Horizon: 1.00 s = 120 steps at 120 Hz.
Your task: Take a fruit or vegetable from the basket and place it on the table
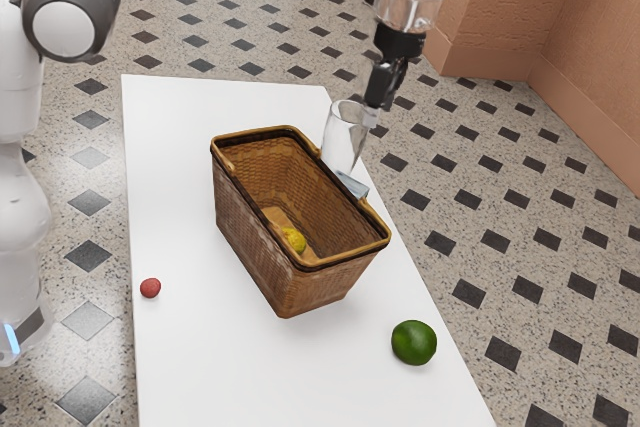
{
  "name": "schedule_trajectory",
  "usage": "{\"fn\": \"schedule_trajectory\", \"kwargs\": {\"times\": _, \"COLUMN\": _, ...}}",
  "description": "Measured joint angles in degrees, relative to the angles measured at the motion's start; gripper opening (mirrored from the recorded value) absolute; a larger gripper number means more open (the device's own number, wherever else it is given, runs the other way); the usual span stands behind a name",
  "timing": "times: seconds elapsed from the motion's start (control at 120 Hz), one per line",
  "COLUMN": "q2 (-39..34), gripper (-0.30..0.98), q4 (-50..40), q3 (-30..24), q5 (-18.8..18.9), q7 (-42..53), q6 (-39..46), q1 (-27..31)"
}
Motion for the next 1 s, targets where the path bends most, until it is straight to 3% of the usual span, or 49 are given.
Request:
{"fn": "schedule_trajectory", "kwargs": {"times": 0.242, "q2": -1.46, "gripper": 0.69, "q4": -0.29, "q3": 0.36, "q5": 0.36, "q7": 6.28, "q6": -0.54, "q1": -6.28}}
{"fn": "schedule_trajectory", "kwargs": {"times": 0.433, "q2": -1.26, "gripper": 0.69, "q4": -0.68, "q3": 0.62, "q5": 2.98, "q7": 13.74, "q6": -1.30, "q1": -2.65}}
{"fn": "schedule_trajectory", "kwargs": {"times": 0.558, "q2": -12.11, "gripper": 0.69, "q4": -18.83, "q3": 0.60, "q5": 2.45, "q7": 17.73, "q6": 1.94, "q1": -3.22}}
{"fn": "schedule_trajectory", "kwargs": {"times": 0.658, "q2": -15.99, "gripper": 0.69, "q4": -25.58, "q3": 0.60, "q5": 1.55, "q7": 20.66, "q6": 4.68, "q1": -6.22}}
{"fn": "schedule_trajectory", "kwargs": {"times": 1.0, "q2": -17.78, "gripper": 0.69, "q4": -29.64, "q3": 0.60, "q5": -0.25, "q7": 27.90, "q6": 9.66, "q1": -5.75}}
